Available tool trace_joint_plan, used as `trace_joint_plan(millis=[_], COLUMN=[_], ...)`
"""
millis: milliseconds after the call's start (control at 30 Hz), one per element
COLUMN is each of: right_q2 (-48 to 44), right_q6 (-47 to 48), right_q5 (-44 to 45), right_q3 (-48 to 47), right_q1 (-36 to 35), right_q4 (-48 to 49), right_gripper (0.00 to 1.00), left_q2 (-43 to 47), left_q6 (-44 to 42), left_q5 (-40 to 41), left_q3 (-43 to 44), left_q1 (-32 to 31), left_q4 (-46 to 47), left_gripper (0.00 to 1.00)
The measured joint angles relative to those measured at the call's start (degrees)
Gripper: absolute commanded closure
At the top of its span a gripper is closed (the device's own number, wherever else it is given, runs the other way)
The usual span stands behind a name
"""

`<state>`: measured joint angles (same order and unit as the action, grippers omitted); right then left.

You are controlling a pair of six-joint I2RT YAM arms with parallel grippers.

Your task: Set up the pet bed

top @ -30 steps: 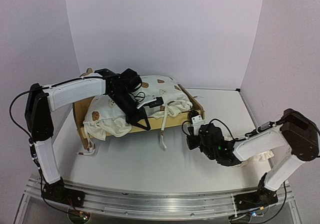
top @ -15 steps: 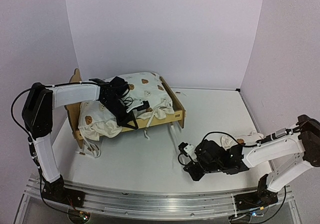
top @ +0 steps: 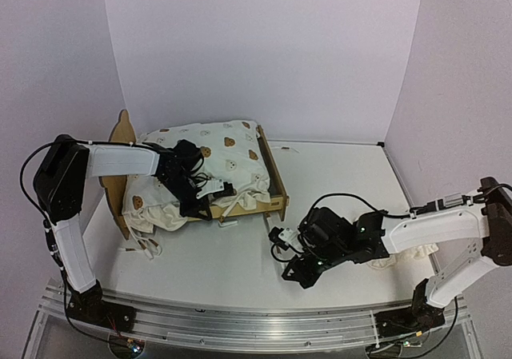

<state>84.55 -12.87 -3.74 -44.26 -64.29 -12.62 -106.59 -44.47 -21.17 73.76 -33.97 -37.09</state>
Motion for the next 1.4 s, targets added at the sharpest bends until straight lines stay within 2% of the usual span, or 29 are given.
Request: trace_joint_plan(millis=[200, 367, 567, 733, 933, 1100, 1233, 1400], right_q2=[0.88, 1.03, 1.14, 2.37, 3.45, 3.98, 3.98, 3.98], right_q6=[1.18, 1.85, 1.85, 1.85, 2.21, 2.61, 3.03, 3.5], right_q5=[-3.04, -4.83, -5.72, -7.15, -8.25, -8.84, -9.19, -9.81], right_q3=[-5.71, -9.9, -11.98, -15.51, -17.08, -17.24, -17.25, -17.25], right_q1=[0.0, 0.02, 0.04, 0.16, 0.35, 0.42, 0.67, 1.24], right_q4=[-3.16, -5.03, -5.81, -6.28, -6.16, -6.08, -6.0, -5.83], right_gripper=[1.0, 1.0, 1.0, 1.0, 1.0, 1.0, 1.0, 1.0], left_q2=[1.51, 8.14, 19.26, 23.27, 23.39, 21.79, 17.9, 13.35], left_q6=[-3.16, -5.28, -2.79, -0.84, 0.51, -1.86, -5.13, -8.75], left_q5=[-3.49, -9.03, -17.31, -20.5, -21.78, -20.64, -19.16, -19.09], left_q3=[0.0, -0.66, -5.15, -14.18, -26.16, -28.59, -28.64, -28.89], left_q1=[0.03, 0.21, -1.43, -7.27, -11.98, -14.93, -17.16, -18.49], left_q4=[-2.65, -2.85, 2.84, 12.19, 30.69, 45.49, 56.74, 62.77], left_gripper=[0.49, 0.4, 0.4, 0.39, 0.35, 0.36, 0.4, 0.51])
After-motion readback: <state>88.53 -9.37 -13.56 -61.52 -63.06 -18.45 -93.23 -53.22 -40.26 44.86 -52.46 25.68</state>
